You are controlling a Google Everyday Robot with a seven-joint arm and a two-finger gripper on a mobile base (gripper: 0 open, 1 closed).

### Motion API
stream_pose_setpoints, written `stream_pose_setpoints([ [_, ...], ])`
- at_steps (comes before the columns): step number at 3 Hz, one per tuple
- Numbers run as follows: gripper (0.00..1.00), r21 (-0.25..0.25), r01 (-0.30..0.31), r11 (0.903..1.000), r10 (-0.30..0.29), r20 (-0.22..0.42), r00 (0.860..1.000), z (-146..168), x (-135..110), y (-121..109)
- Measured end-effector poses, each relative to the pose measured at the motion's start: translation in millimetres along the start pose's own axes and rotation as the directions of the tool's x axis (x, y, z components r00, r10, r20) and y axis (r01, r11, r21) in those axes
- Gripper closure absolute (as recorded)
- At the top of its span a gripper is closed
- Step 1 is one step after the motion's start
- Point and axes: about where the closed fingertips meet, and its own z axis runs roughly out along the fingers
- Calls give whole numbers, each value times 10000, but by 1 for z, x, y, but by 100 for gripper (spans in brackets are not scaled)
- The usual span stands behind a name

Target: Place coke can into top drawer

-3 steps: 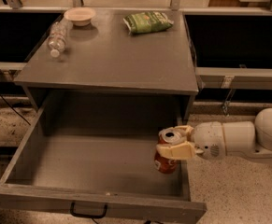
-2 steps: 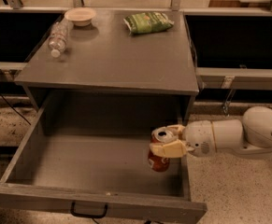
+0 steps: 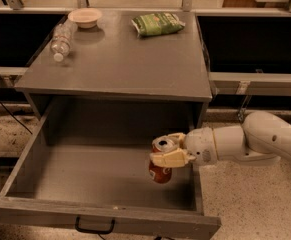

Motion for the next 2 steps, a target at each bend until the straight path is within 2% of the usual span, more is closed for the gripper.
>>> stream_pose_setpoints([
  [1,100,94,-284,9996,281,323,9991,5,22,1],
  [2,100,93,-301,9995,298,341,9990,5,23,1],
])
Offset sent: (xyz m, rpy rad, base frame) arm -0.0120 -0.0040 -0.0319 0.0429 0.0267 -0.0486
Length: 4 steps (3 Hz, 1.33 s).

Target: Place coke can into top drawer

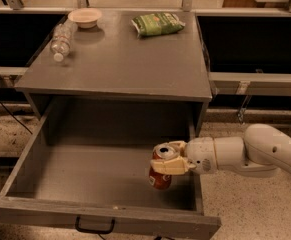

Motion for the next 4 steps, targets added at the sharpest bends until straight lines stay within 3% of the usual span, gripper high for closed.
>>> stream_pose_setpoints([
  [1,100,-44,-92,9999,92,128,9999,3,4,0],
  [2,100,-146,-128,9998,132,265,9996,40,26,-17],
  [4,100,-25,-178,9998,180,514,9985,35,30,-16],
])
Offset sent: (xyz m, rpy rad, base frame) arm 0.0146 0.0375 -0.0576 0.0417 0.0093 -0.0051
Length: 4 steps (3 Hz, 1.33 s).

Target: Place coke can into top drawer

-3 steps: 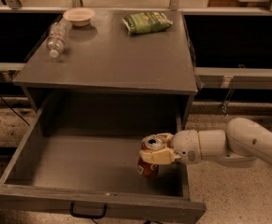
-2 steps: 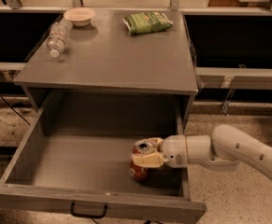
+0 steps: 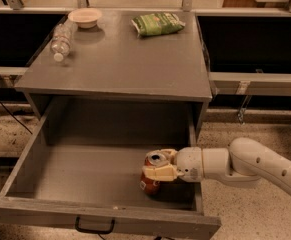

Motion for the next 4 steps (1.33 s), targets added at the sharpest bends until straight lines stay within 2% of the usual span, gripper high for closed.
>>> stream_pose_setpoints([
  [1,100,173,536,9984,-541,330,9980,-1,-1,4],
  [2,100,154,311,9994,-317,393,9987,-5,10,4],
  [4,100,154,311,9994,-317,393,9987,-6,5,6],
])
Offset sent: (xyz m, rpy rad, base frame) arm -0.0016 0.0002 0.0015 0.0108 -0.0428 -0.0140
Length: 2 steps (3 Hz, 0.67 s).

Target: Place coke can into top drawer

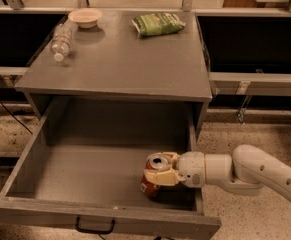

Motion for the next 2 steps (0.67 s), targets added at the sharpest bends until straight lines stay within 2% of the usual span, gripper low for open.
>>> stream_pose_setpoints([
  [1,100,243,541,9982,-546,209,9983,-7,0,10],
  [2,100,243,541,9982,-546,209,9983,-7,0,10],
])
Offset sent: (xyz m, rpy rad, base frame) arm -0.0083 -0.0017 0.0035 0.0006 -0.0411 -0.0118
